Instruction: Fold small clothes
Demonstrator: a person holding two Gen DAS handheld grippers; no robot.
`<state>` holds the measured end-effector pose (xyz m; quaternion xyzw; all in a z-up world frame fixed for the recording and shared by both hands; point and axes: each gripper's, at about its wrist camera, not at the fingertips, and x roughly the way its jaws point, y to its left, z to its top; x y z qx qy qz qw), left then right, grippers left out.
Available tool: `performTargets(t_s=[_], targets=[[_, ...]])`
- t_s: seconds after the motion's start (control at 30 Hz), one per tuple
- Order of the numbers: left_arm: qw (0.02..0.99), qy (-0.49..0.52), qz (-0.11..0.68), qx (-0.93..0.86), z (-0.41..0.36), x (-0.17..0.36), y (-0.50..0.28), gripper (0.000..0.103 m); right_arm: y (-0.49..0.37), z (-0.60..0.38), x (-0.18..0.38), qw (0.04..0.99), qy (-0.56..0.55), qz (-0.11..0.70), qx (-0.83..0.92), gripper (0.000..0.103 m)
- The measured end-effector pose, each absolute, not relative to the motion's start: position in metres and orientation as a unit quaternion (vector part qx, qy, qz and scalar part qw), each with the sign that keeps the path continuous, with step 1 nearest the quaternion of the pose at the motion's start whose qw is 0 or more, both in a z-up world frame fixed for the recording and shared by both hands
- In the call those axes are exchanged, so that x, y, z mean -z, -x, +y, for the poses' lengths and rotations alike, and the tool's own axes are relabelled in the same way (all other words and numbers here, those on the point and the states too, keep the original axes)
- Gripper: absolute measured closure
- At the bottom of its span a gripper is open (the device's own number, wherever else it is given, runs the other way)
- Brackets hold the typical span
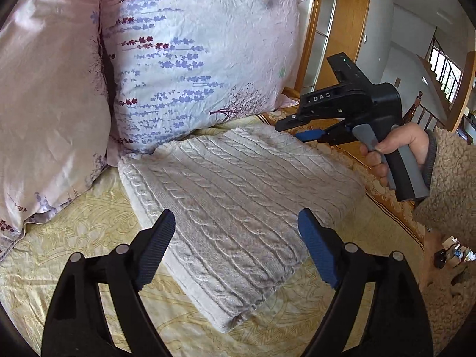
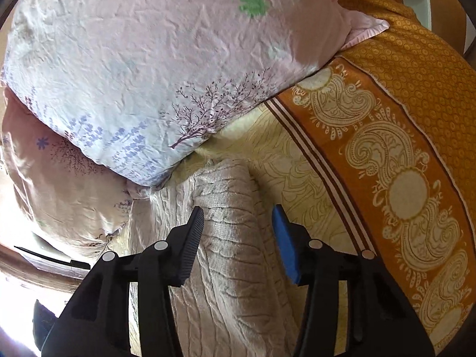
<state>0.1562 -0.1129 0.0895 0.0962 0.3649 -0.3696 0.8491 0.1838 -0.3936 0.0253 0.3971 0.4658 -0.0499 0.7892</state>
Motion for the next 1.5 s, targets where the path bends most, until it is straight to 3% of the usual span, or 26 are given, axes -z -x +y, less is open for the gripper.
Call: performTargets(t_s=[0.13, 0.33, 0.57, 0.67, 0.73, 0.83, 1.03, 1.3, 1.37, 1.43, 1.5], targets=[[0.83, -0.089, 0.399, 0.379, -0.118, -0.072, -0.161, 0.019, -0.186, -0.378, -0.028, 0.805, -0.365, 0.468, 0.024, 0.091], [0.817, -0.08, 0.406, 0.402, -0.124, -0.067, -0.16, 0.018, -0.173, -0.374, -0.076, 0.864, -0.306, 0.399, 0.035, 0.094], [0.802, -0.079, 0.42, 0.418, -0.128, -0.054, -0.157, 0.018, -0.179, -0.378, -0.016, 0.819, -0.297, 0.484, 0.085, 0.093], [0.803, -0.08, 0.419, 0.415, -0.129, -0.052, -0.158, 0.018, -0.18, -0.379, -0.018, 0.818, -0.298, 0.485, 0.088, 0.092], [0.808, -0.07, 0.419, 0.408, -0.128, -0.057, -0.16, 0.017, -0.176, -0.38, -0.028, 0.822, -0.297, 0.477, 0.091, 0.076], [0.823, -0.047, 0.422, 0.378, -0.123, -0.066, -0.17, 0.013, -0.16, -0.379, -0.052, 0.845, -0.293, 0.438, 0.088, 0.067], [0.847, -0.067, 0.452, 0.271, -0.132, -0.075, -0.193, 0.002, -0.123, -0.347, -0.086, 0.887, -0.235, 0.394, 0.039, 0.066], [0.844, -0.084, 0.468, 0.249, -0.148, -0.075, -0.206, 0.002, -0.099, -0.319, -0.066, 0.88, -0.202, 0.427, 0.049, 0.066], [0.836, -0.079, 0.482, 0.251, -0.15, -0.069, -0.209, 0.002, -0.095, -0.316, -0.061, 0.875, -0.199, 0.437, 0.052, 0.062], [0.826, -0.076, 0.502, 0.245, -0.15, -0.063, -0.207, 0.002, -0.093, -0.314, -0.053, 0.868, -0.199, 0.451, 0.055, 0.05], [0.826, -0.084, 0.504, 0.239, -0.152, -0.059, -0.206, 0.002, -0.094, -0.31, -0.043, 0.86, -0.197, 0.467, 0.057, 0.048]])
